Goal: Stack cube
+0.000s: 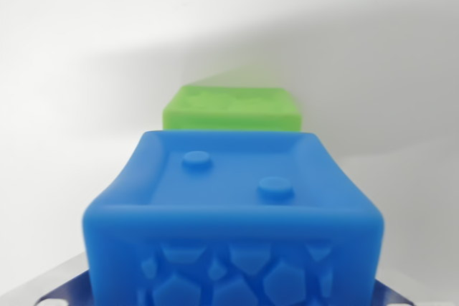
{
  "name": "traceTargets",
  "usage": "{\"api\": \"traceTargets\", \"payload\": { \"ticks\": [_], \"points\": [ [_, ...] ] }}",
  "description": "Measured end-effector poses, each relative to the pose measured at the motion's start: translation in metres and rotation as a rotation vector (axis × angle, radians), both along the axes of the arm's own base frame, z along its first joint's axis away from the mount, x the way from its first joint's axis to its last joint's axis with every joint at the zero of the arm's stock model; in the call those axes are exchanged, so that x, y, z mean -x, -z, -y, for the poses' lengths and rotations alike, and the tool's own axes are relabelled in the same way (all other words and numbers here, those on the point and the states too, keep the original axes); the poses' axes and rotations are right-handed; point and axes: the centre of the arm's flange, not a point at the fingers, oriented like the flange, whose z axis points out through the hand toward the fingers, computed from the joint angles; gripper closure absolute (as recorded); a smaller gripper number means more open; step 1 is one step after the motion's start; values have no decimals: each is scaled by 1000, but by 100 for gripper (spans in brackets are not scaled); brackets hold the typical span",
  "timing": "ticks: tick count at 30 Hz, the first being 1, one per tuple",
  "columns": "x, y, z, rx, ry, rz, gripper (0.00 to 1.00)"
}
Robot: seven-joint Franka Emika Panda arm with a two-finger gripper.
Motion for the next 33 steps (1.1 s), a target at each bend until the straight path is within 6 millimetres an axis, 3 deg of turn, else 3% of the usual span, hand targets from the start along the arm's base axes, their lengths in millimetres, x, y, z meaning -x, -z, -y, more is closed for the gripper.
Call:
{"api": "traceTargets", "payload": {
  "ticks": [21, 22, 33],
  "points": [
    [0, 23, 0, 0, -1, 0, 100],
    [0, 23, 0, 0, -1, 0, 0],
    [0, 23, 0, -1, -1, 1, 0]
  ]
}}
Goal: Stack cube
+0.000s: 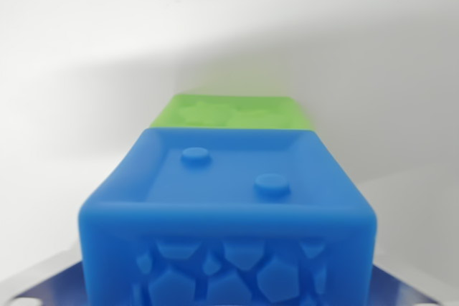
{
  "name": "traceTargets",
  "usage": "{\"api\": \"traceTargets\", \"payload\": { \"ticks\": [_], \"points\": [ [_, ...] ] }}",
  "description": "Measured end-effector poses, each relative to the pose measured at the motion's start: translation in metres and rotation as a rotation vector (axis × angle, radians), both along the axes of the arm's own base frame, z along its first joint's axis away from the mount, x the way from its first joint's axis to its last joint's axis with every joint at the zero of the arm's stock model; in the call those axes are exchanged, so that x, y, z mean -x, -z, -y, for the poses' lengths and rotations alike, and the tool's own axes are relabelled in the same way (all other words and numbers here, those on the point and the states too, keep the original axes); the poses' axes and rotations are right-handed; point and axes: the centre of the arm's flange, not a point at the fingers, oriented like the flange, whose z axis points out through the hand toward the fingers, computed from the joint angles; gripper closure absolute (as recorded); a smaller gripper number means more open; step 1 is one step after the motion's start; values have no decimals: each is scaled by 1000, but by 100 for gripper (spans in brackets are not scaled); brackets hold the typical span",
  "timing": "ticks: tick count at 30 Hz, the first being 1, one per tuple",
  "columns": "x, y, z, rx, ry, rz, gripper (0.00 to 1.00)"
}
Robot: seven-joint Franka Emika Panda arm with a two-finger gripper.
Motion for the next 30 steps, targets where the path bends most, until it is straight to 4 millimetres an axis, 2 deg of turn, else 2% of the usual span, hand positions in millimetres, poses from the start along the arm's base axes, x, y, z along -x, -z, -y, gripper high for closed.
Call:
{"api": "traceTargets", "payload": {
  "ticks": [30],
  "points": [
    [-1, -5, 0, -1, 0, 2, 0]
  ]
}}
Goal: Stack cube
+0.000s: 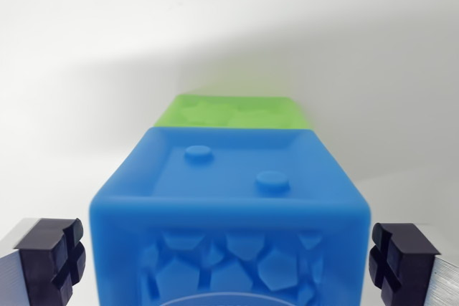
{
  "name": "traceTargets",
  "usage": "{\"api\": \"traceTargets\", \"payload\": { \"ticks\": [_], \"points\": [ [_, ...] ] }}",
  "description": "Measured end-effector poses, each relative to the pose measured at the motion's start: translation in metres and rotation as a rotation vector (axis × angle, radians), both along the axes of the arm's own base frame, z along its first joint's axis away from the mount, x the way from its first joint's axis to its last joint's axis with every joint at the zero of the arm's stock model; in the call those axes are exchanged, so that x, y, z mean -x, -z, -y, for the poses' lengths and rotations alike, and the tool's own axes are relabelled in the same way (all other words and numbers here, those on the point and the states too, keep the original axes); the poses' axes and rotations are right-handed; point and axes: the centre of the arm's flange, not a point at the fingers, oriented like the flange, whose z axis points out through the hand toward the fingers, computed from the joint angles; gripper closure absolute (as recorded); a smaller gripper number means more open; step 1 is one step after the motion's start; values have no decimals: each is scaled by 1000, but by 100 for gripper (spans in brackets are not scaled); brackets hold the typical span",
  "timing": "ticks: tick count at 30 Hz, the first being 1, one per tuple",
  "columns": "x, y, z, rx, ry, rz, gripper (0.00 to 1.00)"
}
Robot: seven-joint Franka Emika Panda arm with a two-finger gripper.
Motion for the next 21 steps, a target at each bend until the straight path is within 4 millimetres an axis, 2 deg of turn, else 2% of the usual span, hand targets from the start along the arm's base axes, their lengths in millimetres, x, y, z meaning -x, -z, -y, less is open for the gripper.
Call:
{"api": "traceTargets", "payload": {
  "ticks": [10, 21],
  "points": [
    [-1, -21, 0, -2, 0, 2, 0],
    [0, -57, 0, -2, -1, 4, 0]
  ]
}}
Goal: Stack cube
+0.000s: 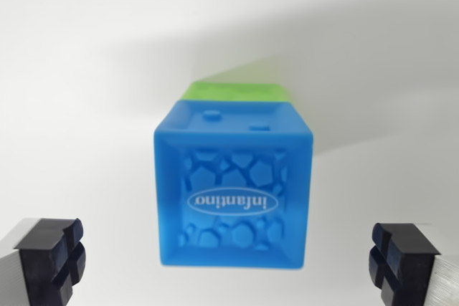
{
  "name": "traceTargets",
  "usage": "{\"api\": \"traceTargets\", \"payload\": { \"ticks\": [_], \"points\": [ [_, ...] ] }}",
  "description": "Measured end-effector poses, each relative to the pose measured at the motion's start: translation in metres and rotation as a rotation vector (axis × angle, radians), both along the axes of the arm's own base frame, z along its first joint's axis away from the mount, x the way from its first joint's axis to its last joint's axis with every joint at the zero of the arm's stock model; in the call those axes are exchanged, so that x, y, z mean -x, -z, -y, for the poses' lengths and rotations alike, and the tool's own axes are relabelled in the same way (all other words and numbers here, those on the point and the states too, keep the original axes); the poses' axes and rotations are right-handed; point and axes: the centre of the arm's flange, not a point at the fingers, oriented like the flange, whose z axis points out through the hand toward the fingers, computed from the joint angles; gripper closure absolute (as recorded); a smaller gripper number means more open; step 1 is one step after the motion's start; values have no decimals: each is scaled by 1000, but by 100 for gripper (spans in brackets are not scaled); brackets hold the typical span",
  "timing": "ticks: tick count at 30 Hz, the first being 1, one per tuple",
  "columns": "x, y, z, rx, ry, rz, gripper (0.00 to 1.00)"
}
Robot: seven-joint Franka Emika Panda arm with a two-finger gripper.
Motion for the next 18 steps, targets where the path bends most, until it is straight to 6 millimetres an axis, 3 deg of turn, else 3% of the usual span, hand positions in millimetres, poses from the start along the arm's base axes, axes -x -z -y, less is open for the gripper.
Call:
{"api": "traceTargets", "payload": {
  "ticks": [18],
  "points": [
    [1, -70, -1, -2, 0, 1, 0]
  ]
}}
